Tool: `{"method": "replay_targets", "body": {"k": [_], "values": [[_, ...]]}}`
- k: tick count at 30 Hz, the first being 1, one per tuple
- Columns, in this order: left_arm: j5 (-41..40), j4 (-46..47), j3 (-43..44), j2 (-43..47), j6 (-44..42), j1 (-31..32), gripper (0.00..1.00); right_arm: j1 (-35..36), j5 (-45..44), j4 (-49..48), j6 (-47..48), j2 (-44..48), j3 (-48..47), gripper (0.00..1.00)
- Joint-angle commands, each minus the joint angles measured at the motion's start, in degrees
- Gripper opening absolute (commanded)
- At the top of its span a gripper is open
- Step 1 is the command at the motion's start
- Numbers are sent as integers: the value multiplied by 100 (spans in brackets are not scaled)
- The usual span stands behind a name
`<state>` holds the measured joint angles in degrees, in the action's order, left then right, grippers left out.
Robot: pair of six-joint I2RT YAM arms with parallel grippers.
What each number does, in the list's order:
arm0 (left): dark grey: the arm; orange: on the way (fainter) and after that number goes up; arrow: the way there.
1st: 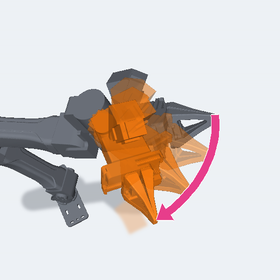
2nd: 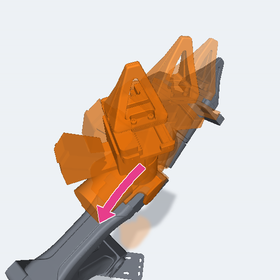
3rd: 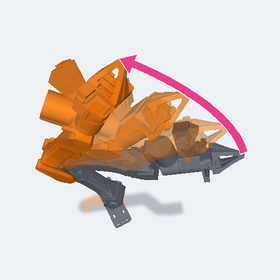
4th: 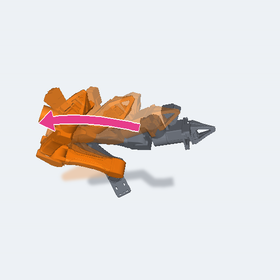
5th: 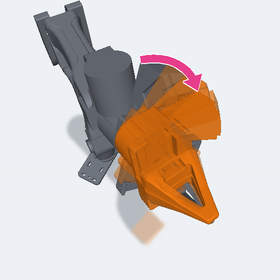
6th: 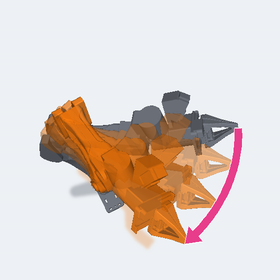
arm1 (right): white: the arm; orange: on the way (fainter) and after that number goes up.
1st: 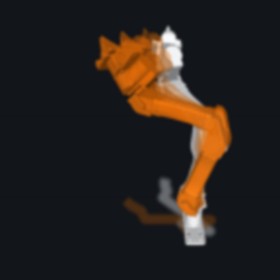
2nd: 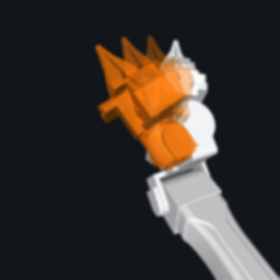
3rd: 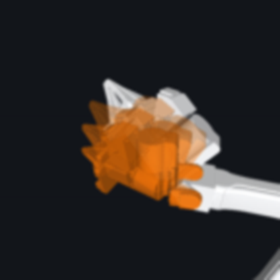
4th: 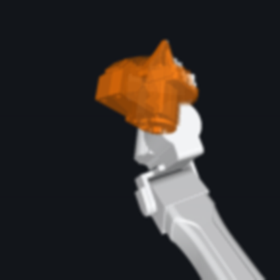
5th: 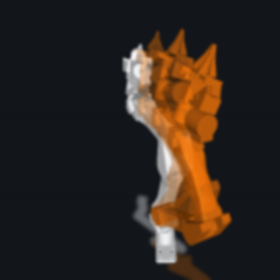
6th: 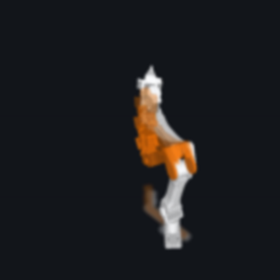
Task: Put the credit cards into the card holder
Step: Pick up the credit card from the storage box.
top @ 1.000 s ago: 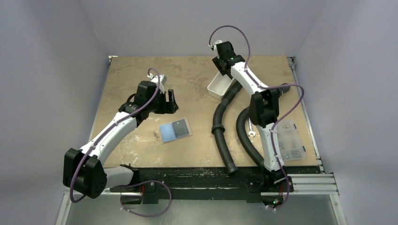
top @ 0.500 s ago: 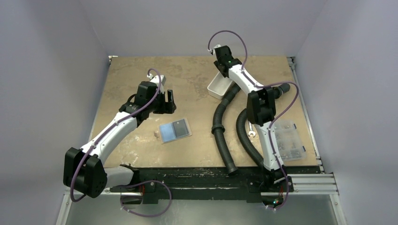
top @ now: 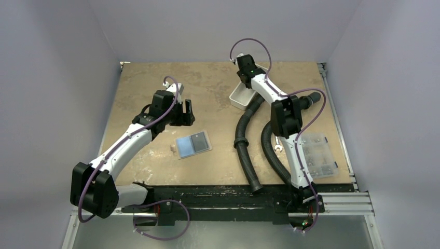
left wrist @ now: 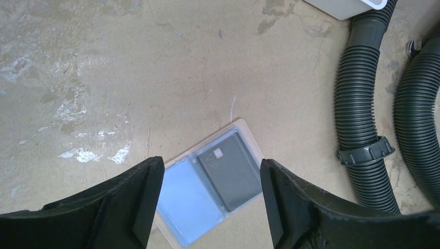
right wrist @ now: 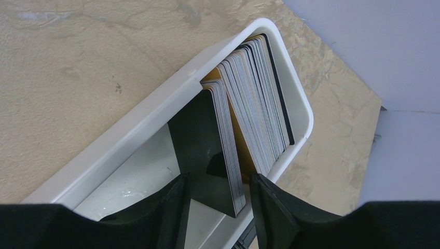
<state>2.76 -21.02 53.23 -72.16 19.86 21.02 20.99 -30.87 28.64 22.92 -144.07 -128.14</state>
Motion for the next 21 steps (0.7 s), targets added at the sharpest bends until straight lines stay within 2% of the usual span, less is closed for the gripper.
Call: {"method": "replay_targets", "body": {"k": [1, 10, 16, 21], "values": [[40, 194, -25, 0, -128, -5, 73, -69, -375, -386, 118, 22, -300, 51], [92, 198, -41, -8, -131, -10, 73, -97, -629, -502, 216, -55, -549, 32], [152, 223, -38, -9, -127, -10, 73, -95, -544, -446, 207, 33, -526, 14], [171, 229, -47, -9, -130, -10, 73, -95, -574, -355, 168, 78, -552, 6]]}}
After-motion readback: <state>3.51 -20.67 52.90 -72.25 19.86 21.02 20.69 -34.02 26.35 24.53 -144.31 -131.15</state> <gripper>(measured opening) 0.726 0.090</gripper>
